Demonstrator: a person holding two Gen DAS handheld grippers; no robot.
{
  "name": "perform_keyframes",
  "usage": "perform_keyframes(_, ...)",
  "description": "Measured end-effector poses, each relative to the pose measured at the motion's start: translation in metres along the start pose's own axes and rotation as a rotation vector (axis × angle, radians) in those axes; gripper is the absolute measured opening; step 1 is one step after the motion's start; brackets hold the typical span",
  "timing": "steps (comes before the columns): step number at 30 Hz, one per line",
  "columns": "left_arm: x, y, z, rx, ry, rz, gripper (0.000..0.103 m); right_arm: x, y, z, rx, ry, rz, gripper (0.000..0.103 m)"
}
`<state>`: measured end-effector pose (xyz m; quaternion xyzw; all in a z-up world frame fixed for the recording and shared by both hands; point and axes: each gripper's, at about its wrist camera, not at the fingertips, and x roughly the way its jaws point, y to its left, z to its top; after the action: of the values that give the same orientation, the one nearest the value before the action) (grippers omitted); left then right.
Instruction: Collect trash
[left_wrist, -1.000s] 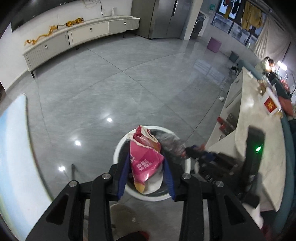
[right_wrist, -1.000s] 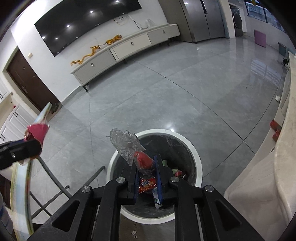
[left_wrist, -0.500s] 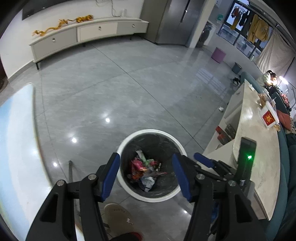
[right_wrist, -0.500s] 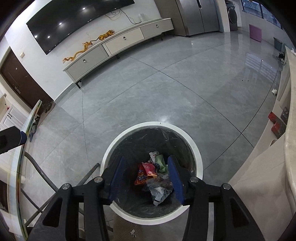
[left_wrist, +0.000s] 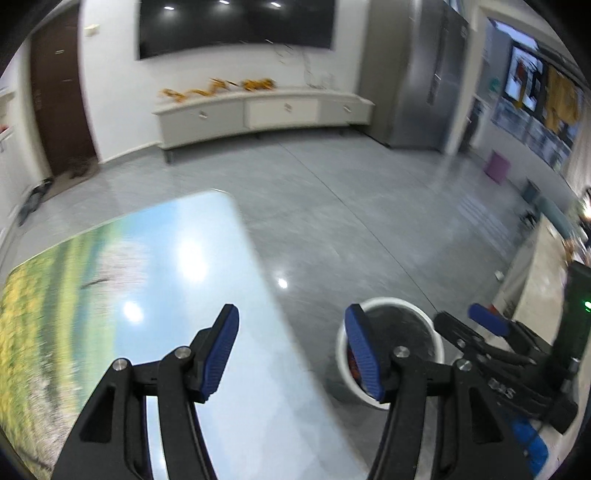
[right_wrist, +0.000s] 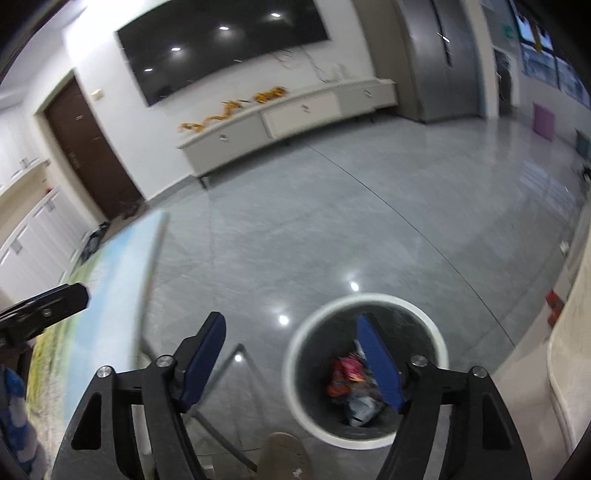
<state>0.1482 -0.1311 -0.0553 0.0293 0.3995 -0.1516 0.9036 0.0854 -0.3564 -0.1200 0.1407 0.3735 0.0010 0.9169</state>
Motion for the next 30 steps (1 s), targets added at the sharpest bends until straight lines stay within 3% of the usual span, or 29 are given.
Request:
perform_keyframes(8, -0.076, 0.091, -0.013, -0.149, -0.244, 0.171, 0.068, -0.024, 0.105, 0.004, -0.161, -0.076, 0.068, 0.097)
perform_keyframes(13, -0.120, 0.144, -0.027, -0.229, -0.401, 0.331, 0.090, -0.025, 0.154, 0.001, -0.212, -0.108, 0.084, 0.103)
perform_keyframes(16, -0.138, 0.166, -0.034, -0.273, -0.454, 0.397, 0.100, -0.022, 0.178, 0.003, -0.233, -0.124, 0.089, 0.103)
perform_keyframes(22, -0.159, 0.200, -0.044, -0.318, -0.473, 0.493, 0.103, -0.019, 0.222, -0.006, -0.279, -0.169, 0.072, 0.103)
perform_keyframes(30, -0.168, 0.214, -0.050, -0.341, -0.436, 0.530, 0.103, -0.020, 0.251, -0.007, -0.282, -0.235, 0.011, 0.103)
